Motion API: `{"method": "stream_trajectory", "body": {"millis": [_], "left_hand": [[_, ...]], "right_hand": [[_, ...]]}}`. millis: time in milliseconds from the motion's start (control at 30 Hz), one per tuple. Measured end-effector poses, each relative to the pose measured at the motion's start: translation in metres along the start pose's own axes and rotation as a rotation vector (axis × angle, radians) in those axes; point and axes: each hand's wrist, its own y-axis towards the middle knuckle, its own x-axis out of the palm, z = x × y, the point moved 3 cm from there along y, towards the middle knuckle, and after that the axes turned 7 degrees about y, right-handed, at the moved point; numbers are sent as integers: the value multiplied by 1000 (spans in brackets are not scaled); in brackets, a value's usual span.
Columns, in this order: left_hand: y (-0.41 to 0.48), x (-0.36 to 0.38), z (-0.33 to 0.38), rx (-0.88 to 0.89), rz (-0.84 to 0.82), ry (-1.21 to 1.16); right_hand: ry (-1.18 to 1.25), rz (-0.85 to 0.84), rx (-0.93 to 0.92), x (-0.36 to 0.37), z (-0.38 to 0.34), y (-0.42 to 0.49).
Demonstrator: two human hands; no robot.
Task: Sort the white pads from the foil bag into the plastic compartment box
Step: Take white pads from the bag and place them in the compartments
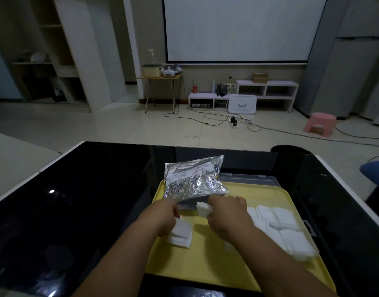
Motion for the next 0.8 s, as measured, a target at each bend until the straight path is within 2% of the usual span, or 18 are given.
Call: {"method": "stream_trajectory", "body": {"millis": [333,533,800], "left_hand": [[0,5,5,95,-1,173],[0,10,10,148,-58,342],[-3,8,12,172,-44,347]], "right_hand": [[24,9,-21,-3,1,-1],[60,21,-23,0,4,-1],[67,41,-36,0,6,0]]}}
